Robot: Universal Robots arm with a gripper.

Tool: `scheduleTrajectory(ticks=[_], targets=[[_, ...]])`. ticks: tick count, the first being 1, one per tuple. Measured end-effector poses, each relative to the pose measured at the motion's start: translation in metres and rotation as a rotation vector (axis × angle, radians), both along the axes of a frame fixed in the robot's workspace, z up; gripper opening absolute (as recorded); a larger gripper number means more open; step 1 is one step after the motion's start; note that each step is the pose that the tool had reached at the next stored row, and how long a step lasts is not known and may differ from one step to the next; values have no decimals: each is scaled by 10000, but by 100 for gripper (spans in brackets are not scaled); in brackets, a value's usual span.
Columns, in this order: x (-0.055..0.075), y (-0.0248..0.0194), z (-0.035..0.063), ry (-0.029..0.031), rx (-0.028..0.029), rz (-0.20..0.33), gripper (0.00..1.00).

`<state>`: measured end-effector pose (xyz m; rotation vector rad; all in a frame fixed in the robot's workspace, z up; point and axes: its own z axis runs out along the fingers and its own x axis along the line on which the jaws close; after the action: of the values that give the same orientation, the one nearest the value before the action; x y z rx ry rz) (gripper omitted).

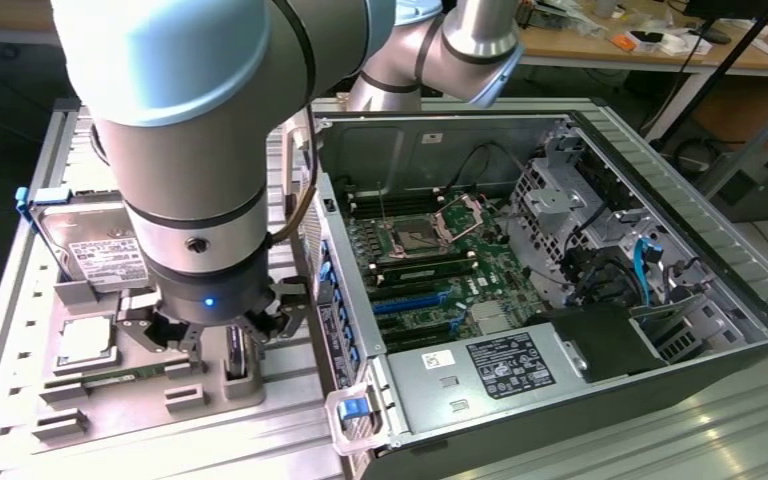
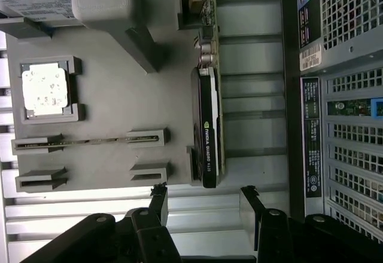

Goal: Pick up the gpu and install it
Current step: 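Pick up the gpu and move the gpu toward the slot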

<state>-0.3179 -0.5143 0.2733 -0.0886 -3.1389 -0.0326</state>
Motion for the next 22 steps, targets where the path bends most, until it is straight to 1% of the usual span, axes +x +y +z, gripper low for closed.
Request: scheduleTrajectory(ticks=[1,2,9,17,22], targets=[[2,33,-3,1,0,0,60],[3,56,-6,0,0,0,60],[23,176,-34,0,1,0,60],[43,336,-73,0,0,0,60],[43,423,-97,-1,1,0,60]])
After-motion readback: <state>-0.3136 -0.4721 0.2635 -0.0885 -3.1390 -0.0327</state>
